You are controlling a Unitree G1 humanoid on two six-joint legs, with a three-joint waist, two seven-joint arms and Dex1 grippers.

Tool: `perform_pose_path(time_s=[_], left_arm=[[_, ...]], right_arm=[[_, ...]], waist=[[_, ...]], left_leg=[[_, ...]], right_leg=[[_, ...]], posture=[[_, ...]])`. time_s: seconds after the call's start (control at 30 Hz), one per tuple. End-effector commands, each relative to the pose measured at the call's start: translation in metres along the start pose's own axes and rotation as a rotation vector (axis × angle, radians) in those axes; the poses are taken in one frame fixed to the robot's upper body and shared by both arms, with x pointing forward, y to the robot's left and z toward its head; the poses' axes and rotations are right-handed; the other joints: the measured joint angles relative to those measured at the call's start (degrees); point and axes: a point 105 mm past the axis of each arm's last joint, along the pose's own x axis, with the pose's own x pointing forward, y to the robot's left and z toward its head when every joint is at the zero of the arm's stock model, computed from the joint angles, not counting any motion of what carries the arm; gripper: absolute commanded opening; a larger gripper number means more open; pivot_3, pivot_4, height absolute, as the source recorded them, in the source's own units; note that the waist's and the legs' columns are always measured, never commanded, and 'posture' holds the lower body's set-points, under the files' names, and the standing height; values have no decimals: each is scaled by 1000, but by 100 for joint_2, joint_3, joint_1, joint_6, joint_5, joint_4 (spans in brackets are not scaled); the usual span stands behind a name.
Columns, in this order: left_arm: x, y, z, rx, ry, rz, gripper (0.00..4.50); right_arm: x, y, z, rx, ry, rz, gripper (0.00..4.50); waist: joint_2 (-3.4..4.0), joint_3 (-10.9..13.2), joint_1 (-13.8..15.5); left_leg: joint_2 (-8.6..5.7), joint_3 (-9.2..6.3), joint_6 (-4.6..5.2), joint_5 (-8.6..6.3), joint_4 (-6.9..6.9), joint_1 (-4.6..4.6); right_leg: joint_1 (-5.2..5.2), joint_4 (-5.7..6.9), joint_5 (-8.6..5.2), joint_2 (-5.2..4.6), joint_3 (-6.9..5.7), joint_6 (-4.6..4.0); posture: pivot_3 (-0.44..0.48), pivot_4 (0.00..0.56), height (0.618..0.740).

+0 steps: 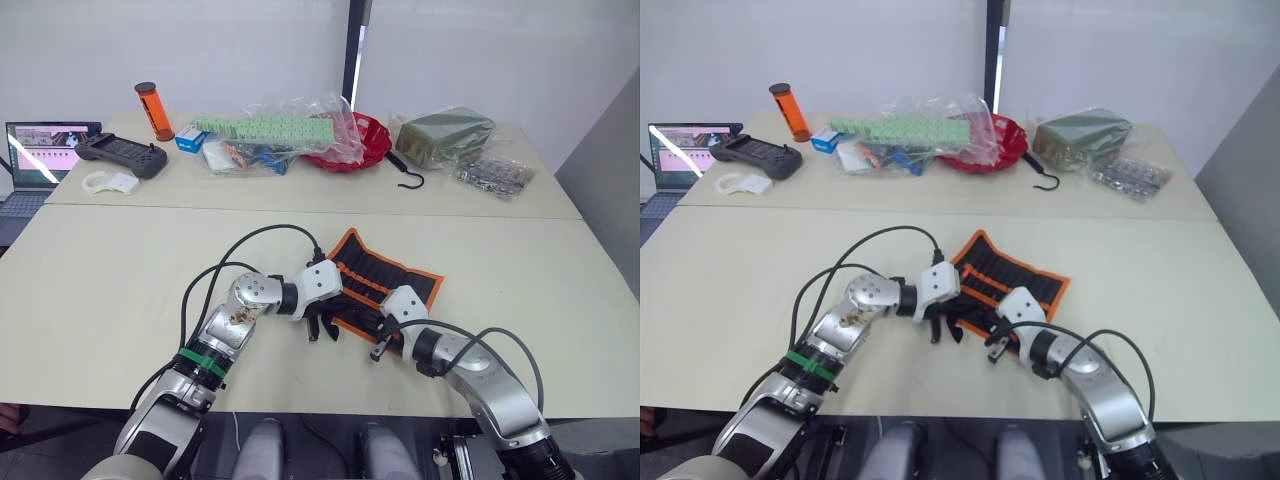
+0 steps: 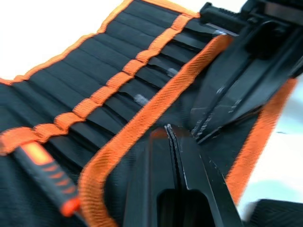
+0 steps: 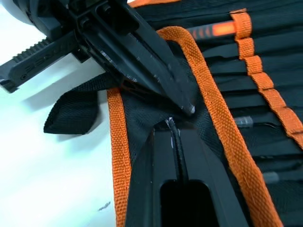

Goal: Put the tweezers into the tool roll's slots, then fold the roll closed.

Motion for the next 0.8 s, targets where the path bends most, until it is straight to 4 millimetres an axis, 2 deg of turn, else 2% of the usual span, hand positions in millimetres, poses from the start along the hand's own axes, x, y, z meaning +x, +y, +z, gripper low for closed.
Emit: perform_pose_path(time_s=[0.03, 0.23, 0.3, 0.43, 0.5, 0.63, 0.7, 0.8], left_arm=[[-6, 8, -26, -36, 94, 59, 10], [-9, 10, -33, -74, 104, 72, 10], [-12, 3, -34, -59, 91, 42, 10], [-14, 2, -29, -73, 50, 49, 10], [-15, 4, -22, -91, 11, 59, 10], [-21, -1, 8, -111, -120, 25, 10], [-25, -2, 18, -118, -156, 19, 10], [-25, -3, 21, -118, -149, 27, 10]], right_arm=[[-15, -7, -17, 13, 53, -48, 0], [-35, -18, -29, 30, 68, -106, 0], [-45, -18, -29, 42, 41, -106, 0], [-55, -16, -18, 34, -21, -98, 0], [-57, -13, 3, 75, -133, -85, 0], [-51, -5, 37, 106, -256, -44, 0], [-41, -3, 41, 103, -251, -38, 0], [-26, -6, 35, 85, -204, -68, 0]], waist=[[-1, -7, 4], [0, -22, -4], [0, -23, -2], [2, -24, 0], [2, -23, -6], [12, -20, -47], [12, -19, -48], [12, -19, -16]], left_leg=[[0, 0, 0, 0, 0, 3], [2, 1, -1, 0, -2, 42], [3, 0, -1, -1, -2, 54], [2, 1, -1, -2, -10, 56], [2, 1, -1, -2, -11, 54], [6, 0, -1, -2, -17, 46], [7, 0, -1, -2, -18, 26], [3, -1, 0, -1, -11, -10]], right_leg=[[4, -1, 0, 0, 0, 1], [44, -4, -21, 2, 0, 34], [60, -11, -23, 1, -1, 37], [70, -32, -23, -2, -2, 37], [69, -33, -21, -3, -1, 36], [56, -31, -20, -1, -1, 32], [29, -28, -11, 0, 0, 17], [-10, -11, -1, 0, 0, 0]], posture=[[0, 150, 740], [0, 150, 740], [0, 150, 740], [0, 150, 740], [0, 150, 740], [0, 150, 740], [0, 150, 740], [0, 150, 740]])
